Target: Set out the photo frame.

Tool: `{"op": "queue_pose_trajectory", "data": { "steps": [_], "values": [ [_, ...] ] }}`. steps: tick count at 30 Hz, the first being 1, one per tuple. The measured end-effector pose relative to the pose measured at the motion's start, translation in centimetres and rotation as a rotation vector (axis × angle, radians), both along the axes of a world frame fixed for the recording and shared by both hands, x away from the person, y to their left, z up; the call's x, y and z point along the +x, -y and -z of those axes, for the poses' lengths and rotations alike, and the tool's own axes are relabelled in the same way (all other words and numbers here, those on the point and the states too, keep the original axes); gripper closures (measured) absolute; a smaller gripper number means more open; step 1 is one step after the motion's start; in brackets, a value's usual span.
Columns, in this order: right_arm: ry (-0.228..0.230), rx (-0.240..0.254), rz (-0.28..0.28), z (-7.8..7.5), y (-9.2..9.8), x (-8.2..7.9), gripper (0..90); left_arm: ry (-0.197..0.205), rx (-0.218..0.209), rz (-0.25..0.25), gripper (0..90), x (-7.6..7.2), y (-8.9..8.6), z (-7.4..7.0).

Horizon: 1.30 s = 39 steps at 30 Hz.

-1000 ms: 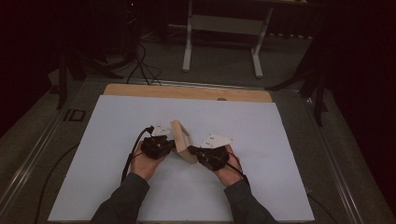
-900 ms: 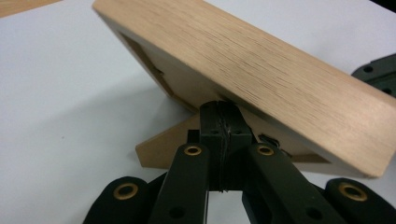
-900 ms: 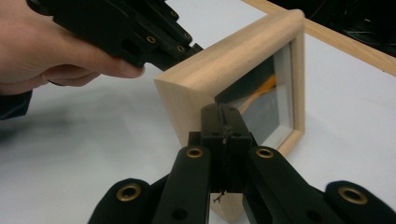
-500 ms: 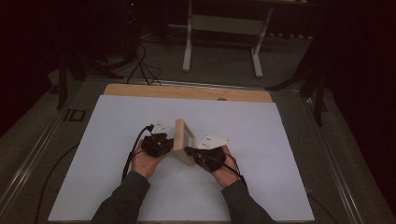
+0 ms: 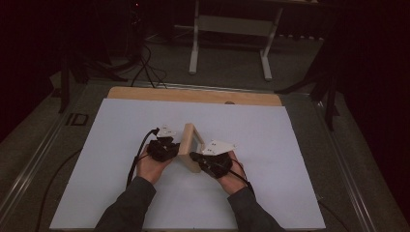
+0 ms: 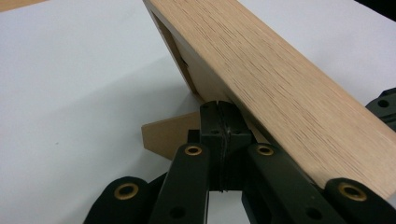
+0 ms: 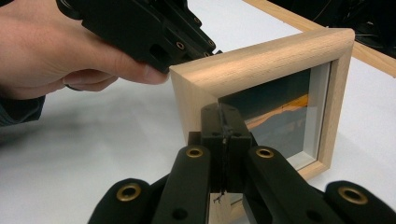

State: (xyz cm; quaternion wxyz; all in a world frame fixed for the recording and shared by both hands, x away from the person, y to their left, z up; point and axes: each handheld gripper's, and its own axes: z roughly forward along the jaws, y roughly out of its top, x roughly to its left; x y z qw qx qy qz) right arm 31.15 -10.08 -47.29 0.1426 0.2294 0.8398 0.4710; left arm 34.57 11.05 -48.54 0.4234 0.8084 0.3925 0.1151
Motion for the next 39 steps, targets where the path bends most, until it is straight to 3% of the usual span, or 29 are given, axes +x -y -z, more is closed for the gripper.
{"op": "queue_pose_trajectory", "data": {
  "steps": [6,10,18,25,28,39],
  "values": [
    [0.005,-0.008,0.002,-0.1,0.1,-0.1,88.7,0.024,0.009,-0.018,87.0,-0.2,0.0,-0.1],
    [0.016,-0.015,0.008,-0.2,0.3,-0.1,85.3,0.045,0.005,-0.051,80.7,-0.5,-0.5,-0.7],
    [0.015,-0.006,0.042,-0.6,1.3,0.0,79.7,0.079,-0.033,-0.082,70.6,-1.5,-1.9,-1.5],
    [0.012,-0.008,0.069,-0.5,2.0,0.1,70.8,0.118,-0.001,-0.117,60.6,-2.3,-1.9,-2.1],
    [0.004,0.000,0.083,-0.5,2.5,0.3,66.3,0.128,-0.021,-0.120,56.2,-2.8,-1.9,-2.6],
    [0.001,0.011,0.106,-0.5,3.1,0.4,60.8,0.098,-0.113,-0.109,45.0,-3.5,-1.6,-3.7]
  ]
}}
